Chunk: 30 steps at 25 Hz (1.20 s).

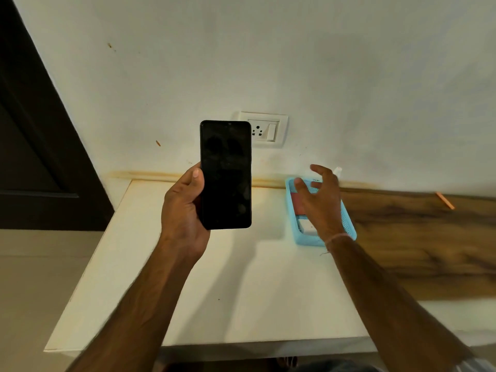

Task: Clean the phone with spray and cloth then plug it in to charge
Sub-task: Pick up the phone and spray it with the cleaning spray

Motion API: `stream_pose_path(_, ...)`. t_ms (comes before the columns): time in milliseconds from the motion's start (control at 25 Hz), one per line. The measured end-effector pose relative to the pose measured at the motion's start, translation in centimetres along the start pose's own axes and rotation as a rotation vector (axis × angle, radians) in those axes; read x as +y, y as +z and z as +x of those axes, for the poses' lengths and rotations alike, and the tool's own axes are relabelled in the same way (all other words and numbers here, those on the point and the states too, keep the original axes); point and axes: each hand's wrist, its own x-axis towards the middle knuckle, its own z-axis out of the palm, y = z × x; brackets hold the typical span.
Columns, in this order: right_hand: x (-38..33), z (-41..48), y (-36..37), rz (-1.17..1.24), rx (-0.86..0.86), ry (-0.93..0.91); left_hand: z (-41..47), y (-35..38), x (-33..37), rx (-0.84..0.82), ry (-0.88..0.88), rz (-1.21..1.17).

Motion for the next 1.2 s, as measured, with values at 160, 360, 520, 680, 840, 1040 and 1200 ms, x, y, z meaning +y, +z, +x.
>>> stream_pose_path(160, 4.5, 3.7, -0.6, -0.282, 0.145, -0.052, 0.1, -0.3, -0.2, 0.003, -0.004, -0.015)
stream_pose_path(360, 7.1, 7.9, 0.4, -0.418, 0.084, 0.204, 0.0, -0.6, -0.6, -0.035, -0.044, -0.014)
stream_pose_path(520, 9.2, 9.4, 1.4, -0.488, 0.084, 0.295, 0.0, -1.0, -0.8, -0.047, -0.077, -0.035)
stream_pose_path(680, 10.7, 9.6, 1.6, -0.512, 0.134, 0.22, 0.2, -1.6, -0.9, -0.016, -0.086, -0.03)
stream_pose_path(840, 10.3, 9.3, 0.7, -0.406, 0.131, 0.139, 0.2, -2.3, -0.9, 0.009, -0.105, -0.031)
stream_pose_path(1040, 6.7, 7.8, -1.0, -0.225, 0.092, -0.057, 0.0, -2.1, -1.0, 0.024, -0.135, -0.088)
stream_pose_path(1200, 1.9, 4.7, -1.7, -0.067, 0.04, -0.131, -0.1, -1.7, -1.5, 0.063, -0.168, -0.117)
